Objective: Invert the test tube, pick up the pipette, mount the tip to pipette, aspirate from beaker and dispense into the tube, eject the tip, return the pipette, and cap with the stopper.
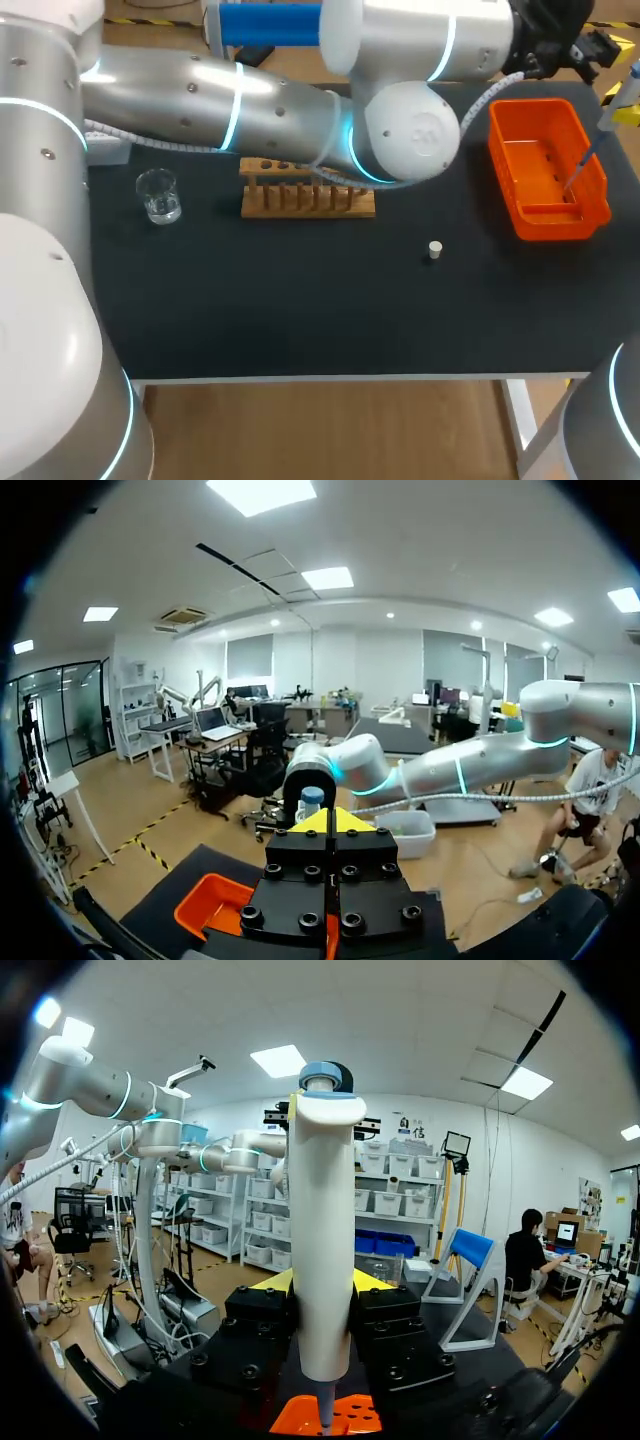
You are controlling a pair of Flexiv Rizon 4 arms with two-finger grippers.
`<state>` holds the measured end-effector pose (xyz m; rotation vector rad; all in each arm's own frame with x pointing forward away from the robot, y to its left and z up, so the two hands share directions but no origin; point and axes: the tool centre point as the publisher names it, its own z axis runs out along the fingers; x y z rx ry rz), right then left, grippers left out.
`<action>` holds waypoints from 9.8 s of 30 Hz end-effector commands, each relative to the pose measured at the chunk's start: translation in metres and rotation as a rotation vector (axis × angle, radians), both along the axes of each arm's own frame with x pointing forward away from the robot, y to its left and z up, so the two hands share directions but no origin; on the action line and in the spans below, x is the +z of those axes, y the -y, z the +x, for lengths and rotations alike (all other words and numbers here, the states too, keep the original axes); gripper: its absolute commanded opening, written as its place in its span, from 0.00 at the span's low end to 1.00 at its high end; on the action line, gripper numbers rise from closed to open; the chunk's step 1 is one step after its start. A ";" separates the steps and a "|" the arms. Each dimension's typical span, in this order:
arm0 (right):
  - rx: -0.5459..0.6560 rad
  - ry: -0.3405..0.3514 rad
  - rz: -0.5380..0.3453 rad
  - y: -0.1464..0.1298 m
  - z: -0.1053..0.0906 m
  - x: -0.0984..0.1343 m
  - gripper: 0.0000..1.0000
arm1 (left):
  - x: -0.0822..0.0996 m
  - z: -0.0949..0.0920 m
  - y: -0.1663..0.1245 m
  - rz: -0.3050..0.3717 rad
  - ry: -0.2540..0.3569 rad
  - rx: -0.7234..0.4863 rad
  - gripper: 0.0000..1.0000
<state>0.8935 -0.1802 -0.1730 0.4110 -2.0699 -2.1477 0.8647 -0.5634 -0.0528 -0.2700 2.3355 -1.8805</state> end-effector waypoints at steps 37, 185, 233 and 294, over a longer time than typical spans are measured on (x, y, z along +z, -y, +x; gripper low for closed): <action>-0.001 0.002 -0.002 0.000 -0.001 0.001 0.00 | -0.032 0.014 0.035 -0.114 0.077 0.047 0.00; -0.001 0.002 -0.002 0.000 -0.001 0.001 0.00 | 0.075 0.078 -0.041 0.015 0.085 -0.567 1.00; -0.001 0.002 -0.002 0.000 -0.001 0.001 0.00 | 0.052 0.045 -0.170 -0.031 0.070 -0.595 1.00; -0.001 0.002 -0.002 0.000 -0.001 0.001 0.00 | -0.055 -0.055 -0.299 -0.115 0.097 0.069 1.00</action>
